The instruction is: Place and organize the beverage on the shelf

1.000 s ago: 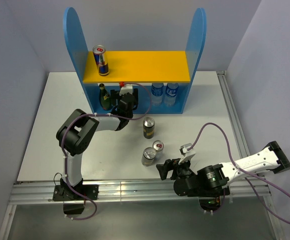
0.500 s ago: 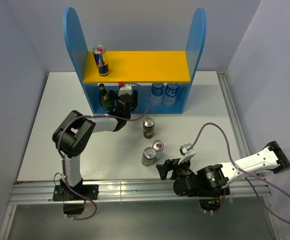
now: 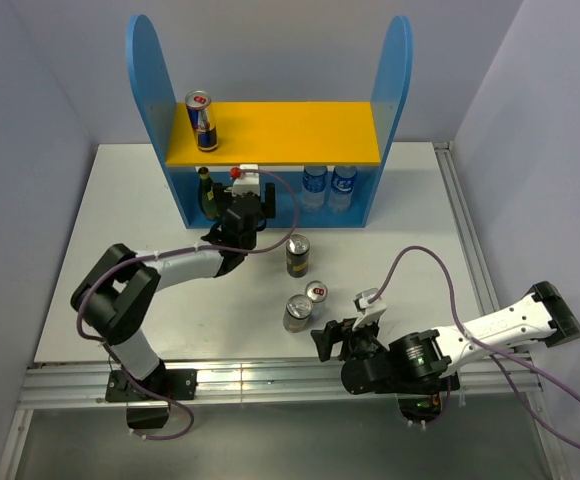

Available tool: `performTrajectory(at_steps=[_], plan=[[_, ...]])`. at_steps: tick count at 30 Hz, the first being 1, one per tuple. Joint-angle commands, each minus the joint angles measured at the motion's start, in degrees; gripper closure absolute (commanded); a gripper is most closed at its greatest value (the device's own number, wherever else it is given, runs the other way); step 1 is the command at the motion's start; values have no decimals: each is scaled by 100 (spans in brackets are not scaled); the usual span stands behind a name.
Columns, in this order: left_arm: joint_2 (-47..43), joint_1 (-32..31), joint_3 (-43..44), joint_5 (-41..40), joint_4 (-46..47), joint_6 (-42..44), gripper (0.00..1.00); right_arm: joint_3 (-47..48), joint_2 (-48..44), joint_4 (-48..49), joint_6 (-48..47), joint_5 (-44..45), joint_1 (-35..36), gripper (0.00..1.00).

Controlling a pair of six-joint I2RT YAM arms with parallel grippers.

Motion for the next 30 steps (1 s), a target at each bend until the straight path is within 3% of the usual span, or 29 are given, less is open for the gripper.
performTrajectory(at_steps=[1, 4, 10, 13, 17, 19, 23, 30], plan=[[-480, -101, -155, -99, -147, -197, 1, 304, 168, -20, 145, 281, 38, 4], [-919, -215, -278, -170, -490, -407, 1, 366, 300, -90, 207, 299, 47, 4], [-2219, -935, -567, -328, -2265, -1057, 1, 436, 397, -222, 330, 351, 38, 5], [-3115, -1629, -1173, -283, -2776, -1357, 4, 410, 274, -319, 462, 378, 47, 5], [-4294, -3225, -2017, -311, -3092, -1796, 1, 295, 54, -161, 330, 369, 64, 5], [-4725, -3729, -2281, -389, -3425, -2086, 1, 287, 28, -169, 330, 369, 73, 5], [-4885, -4705, -2440, -399, -3796, -2438, 1, 348, 168, -117, 268, 351, 64, 5], [-3789, -5445, -2572, -732, -3069, -2430, 1, 489, 511, -292, 409, 378, 82, 5]])
